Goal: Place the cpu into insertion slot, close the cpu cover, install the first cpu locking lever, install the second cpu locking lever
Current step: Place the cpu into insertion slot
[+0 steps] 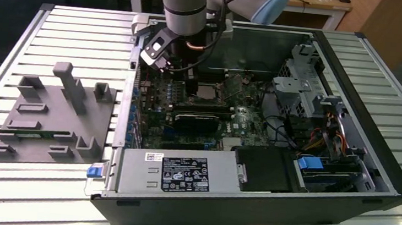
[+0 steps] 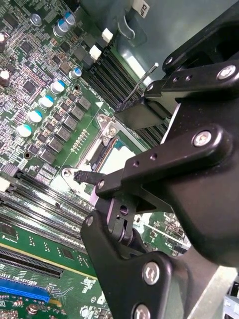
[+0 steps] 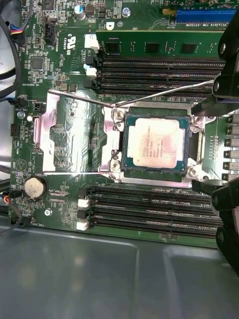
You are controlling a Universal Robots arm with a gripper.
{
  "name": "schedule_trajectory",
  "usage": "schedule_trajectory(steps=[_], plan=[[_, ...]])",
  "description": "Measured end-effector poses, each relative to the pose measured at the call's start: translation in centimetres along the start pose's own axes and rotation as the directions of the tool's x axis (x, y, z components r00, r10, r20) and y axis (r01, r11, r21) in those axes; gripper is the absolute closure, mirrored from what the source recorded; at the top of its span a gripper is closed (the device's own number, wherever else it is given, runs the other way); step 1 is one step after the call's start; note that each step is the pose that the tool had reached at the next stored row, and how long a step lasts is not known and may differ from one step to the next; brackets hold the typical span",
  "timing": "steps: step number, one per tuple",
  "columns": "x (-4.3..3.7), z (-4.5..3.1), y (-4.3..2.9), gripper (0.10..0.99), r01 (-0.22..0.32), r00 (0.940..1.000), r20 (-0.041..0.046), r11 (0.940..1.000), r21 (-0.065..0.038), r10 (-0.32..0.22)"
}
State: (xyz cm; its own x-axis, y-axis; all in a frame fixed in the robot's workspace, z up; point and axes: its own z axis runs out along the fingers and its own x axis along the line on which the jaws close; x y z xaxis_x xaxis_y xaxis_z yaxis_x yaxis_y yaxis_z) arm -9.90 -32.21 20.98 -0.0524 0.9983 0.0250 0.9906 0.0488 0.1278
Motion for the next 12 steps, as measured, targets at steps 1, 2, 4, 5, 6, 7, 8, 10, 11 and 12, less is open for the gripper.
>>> schedule_trajectory(steps=[1,2,4,5,6,7,8,10,11,12], plan=[[0.00,0.01,0.10,0.475,0.000,1.0000,0.0000,1.0000,0.000,0.000],[-0.01,0.03,0.25,0.475,0.000,1.0000,0.0001,1.0000,0.000,0.000],[-0.03,0.07,0.55,0.475,0.000,1.0000,0.0000,1.0000,0.000,0.000],[-0.03,0.09,0.68,0.475,0.000,1.0000,0.0000,1.0000,0.000,0.000],[-0.04,0.11,0.83,0.475,0.000,1.0000,0.0000,1.0000,0.000,0.000],[-0.05,0.13,0.97,0.475,0.000,1.0000,0.0000,1.0000,0.000,0.000],[-0.06,0.14,1.10,0.475,0.000,1.0000,0.0001,1.0000,0.000,0.000],[-0.07,0.17,1.38,0.475,0.000,1.0000,0.0001,1.0000,0.000,0.000],[-0.08,0.19,1.54,0.475,0.000,1.0000,0.0001,1.0000,0.000,0.000],[-0.09,0.21,1.69,0.475,0.000,1.0000,0.0000,1.0000,0.000,0.000]])
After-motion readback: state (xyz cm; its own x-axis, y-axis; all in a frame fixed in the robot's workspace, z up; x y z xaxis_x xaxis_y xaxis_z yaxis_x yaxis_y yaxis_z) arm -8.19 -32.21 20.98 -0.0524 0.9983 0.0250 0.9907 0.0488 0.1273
